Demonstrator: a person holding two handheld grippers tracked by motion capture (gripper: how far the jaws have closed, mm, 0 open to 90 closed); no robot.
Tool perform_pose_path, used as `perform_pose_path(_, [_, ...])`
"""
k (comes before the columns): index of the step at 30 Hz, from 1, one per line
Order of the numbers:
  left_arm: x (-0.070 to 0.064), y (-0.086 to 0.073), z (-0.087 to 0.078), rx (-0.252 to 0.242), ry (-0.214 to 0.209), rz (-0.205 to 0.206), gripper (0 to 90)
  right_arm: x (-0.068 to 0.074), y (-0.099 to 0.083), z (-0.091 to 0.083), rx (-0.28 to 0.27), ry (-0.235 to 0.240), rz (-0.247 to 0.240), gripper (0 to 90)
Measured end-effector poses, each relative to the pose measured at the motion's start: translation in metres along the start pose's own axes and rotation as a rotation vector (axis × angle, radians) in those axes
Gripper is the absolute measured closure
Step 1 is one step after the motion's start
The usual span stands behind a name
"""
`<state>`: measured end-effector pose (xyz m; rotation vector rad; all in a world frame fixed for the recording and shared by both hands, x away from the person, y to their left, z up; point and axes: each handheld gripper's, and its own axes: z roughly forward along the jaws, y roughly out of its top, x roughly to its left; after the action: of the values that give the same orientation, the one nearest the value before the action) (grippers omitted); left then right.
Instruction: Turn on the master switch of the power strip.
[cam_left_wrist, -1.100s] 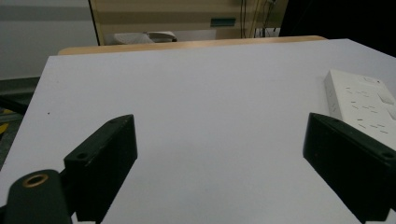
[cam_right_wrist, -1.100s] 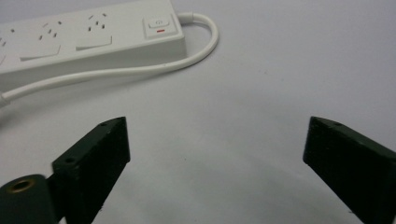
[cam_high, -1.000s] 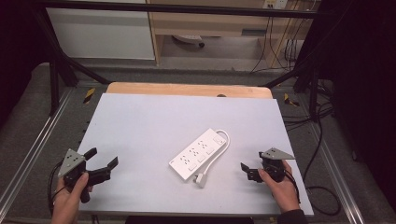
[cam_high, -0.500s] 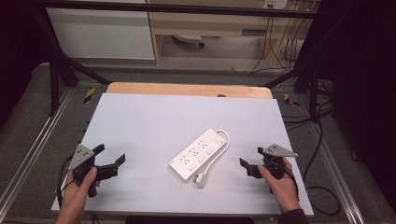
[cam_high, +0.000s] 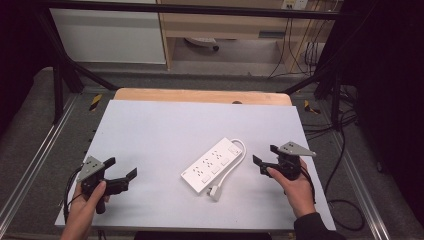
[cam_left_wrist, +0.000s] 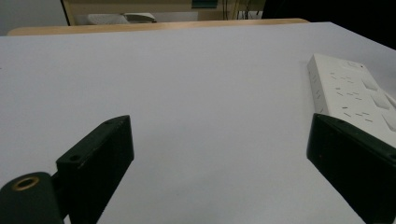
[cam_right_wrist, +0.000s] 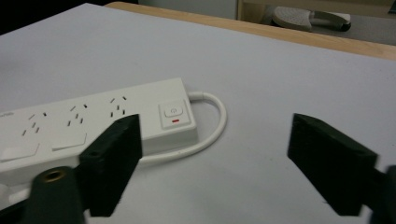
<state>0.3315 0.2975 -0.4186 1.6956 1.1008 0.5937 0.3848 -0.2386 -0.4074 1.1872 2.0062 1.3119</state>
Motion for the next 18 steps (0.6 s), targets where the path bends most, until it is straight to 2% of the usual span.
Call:
perform_pose_path(1, [0.0,0.0,0.0,0.002,0.0,0.002,7.5,0.0,0.001,0.001,-0.005,0.006,0.003,28.9])
perform_pose_path(2, [0.0,0.0,0.0,0.001,0.001,0.003,7.5,0.0,0.001,0.001,-0.005,0.006,0.003,28.9])
perform_pose_path(3, [0.0,-0.001,0.0,0.005,0.003,0.009,7.5,-0.001,0.003,0.003,-0.018,0.008,0.006,38.0])
perform_pose_path(4, [0.0,-0.001,0.0,0.005,0.004,0.008,7.5,-0.001,0.003,0.003,-0.018,0.008,0.006,38.0])
perform_pose_path(6, [0.0,0.0,0.0,0.006,0.009,0.01,7.5,-0.001,0.005,0.005,-0.021,-0.001,0.003,47.8])
perform_pose_path(7, [-0.001,0.0,0.0,0.0,0.011,0.01,7.7,0.0,0.006,0.008,-0.022,-0.002,-0.004,57.3])
perform_pose_path(8, [-0.001,0.0,0.0,-0.001,0.01,0.014,7.7,0.0,0.006,0.008,-0.022,-0.002,-0.004,57.3])
perform_pose_path(9, [-0.002,0.0,-0.001,0.0,0.008,0.013,7.5,0.002,0.008,0.011,-0.027,0.0,-0.012,63.9])
perform_pose_path(10, [-0.002,0.0,-0.001,0.001,0.006,0.013,7.5,0.002,0.008,0.011,-0.027,0.0,-0.012,63.9])
perform_pose_path(11, [-0.002,0.0,0.0,0.006,0.004,0.016,7.5,0.003,0.01,0.014,-0.039,0.005,-0.028,71.0])
perform_pose_path(18, [-0.002,0.0,-0.001,0.008,0.003,0.017,7.5,0.002,0.016,0.023,-0.046,0.012,-0.033,83.1])
